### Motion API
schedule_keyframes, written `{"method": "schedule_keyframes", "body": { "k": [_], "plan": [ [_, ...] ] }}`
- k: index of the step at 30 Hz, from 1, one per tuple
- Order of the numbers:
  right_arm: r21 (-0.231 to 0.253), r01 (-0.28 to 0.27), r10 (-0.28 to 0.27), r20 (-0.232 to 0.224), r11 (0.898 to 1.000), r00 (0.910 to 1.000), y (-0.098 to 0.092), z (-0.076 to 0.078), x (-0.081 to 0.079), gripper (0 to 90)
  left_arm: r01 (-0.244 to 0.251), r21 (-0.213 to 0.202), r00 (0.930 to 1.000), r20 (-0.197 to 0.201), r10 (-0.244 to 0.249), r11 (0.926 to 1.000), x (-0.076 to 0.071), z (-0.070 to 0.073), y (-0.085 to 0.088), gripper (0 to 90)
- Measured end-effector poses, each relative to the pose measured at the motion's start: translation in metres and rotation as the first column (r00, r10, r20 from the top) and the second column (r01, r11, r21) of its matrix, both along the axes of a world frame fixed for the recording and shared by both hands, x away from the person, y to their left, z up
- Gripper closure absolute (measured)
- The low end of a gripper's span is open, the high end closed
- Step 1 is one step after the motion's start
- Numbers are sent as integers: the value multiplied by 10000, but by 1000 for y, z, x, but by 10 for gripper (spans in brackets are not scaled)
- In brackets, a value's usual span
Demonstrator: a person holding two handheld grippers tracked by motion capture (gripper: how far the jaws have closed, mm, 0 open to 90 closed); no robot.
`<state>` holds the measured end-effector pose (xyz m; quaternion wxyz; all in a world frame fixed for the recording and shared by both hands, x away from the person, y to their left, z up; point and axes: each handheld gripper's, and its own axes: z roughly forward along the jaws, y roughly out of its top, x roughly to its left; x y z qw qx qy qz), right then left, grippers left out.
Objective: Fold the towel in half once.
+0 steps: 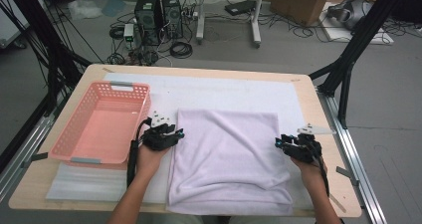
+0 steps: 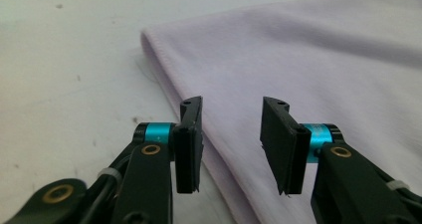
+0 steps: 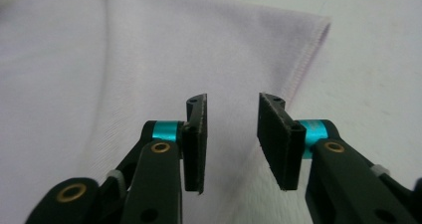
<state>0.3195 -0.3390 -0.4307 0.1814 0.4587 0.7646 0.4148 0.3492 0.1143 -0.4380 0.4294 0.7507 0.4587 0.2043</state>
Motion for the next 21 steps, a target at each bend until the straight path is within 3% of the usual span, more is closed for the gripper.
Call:
{"method": "schedule_keyframes", "body": {
  "k": [1, 3, 5, 7, 9, 11, 13, 15, 17, 18, 20, 21],
  "plan": [
    [-122, -101, 99, -158, 9999, 9998, 4, -2, 7, 672, -117, 239, 9995, -280, 124, 9996, 8, -4, -1, 674],
    [-245, -311, 301, -384, 9992, 9988, 10, -8, 19, 707, -175, 330, 9974, -692, 198, 9993, 17, -11, -4, 677],
    [-485, -347, 320, -558, 9982, 9979, 15, -14, 29, 728, -493, 194, 9970, -585, 503, 9986, 21, -12, -6, 703],
    [-580, -220, 194, -453, 9981, 9988, 16, -17, 34, 779, -679, 252, 9957, -613, 693, 9974, 23, -12, -9, 757],
    [-1049, 364, -389, -220, 9938, 9990, 14, -17, 39, 805, -875, 541, 9952, -391, 897, 9947, 24, -12, -11, 829],
    [-1508, 829, -824, 91, 9851, 9966, 11, -17, 41, 805, -1078, 661, 9935, -308, 1100, 9920, 25, -12, -13, 839],
    [-1205, 923, -930, 1, 9884, 9957, 7, -18, 44, 803, -1363, 600, 9898, -342, 1385, 9888, 25, -10, -13, 841],
    [-1214, 963, -967, 26, 9879, 9953, 5, -17, 44, 736, -1611, 476, 9864, -247, 1624, 9858, 25, -8, -14, 832],
    [-384, 1000, -1008, -194, 9942, 9947, -1, -16, 45, 653, -1831, 152, 9830, -78, 1832, 9830, 26, -5, -10, 684],
    [-79, 1044, -1045, -165, 9945, 9944, -4, -14, 46, 647, -1779, -31, 9840, -146, 1778, 9840, 29, -5, -7, 655],
    [-23, 1138, -1138, -82, 9935, 9935, -8, -12, 51, 590, -1736, -28, 9829, -629, 1731, 9848, 37, -4, -4, 520],
    [-16, 1226, -1226, -202, 9925, 9923, -8, -11, 54, 557, -1717, -261, 9825, -783, 1692, 9848, 41, -5, -4, 471]
  ]
}}
